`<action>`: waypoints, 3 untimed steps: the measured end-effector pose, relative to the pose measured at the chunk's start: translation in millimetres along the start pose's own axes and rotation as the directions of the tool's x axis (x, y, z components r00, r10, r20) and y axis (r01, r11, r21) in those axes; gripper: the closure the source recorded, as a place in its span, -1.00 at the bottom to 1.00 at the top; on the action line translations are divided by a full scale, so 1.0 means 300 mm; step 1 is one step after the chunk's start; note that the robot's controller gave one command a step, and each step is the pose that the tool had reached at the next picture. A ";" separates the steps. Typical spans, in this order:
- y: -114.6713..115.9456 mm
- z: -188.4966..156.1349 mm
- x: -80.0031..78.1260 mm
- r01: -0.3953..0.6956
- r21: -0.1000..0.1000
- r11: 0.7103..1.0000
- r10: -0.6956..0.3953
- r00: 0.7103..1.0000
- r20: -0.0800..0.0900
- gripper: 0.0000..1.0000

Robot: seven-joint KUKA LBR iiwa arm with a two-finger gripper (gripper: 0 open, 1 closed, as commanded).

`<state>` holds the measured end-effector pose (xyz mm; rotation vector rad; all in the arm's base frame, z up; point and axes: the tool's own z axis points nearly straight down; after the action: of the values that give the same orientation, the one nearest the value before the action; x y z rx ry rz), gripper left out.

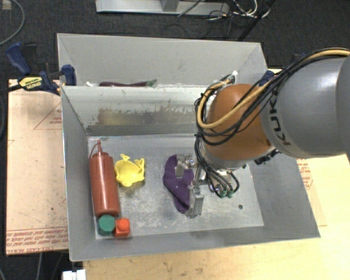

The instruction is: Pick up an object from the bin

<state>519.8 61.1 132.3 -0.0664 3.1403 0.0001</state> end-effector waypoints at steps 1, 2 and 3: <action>-0.022 0.062 -0.044 0.030 -0.003 1.000 -0.030 1.000 0.000 -1.00; -0.029 0.204 -0.106 -0.093 -0.002 0.996 0.093 0.996 0.001 1.00; -0.029 0.204 -0.106 -0.093 -0.002 0.996 0.093 0.996 0.001 1.00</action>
Offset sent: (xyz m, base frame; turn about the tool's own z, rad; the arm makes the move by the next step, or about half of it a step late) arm 0.0315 -0.0082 -0.0623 0.0931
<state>552.1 53.8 71.0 0.0800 3.1392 0.0032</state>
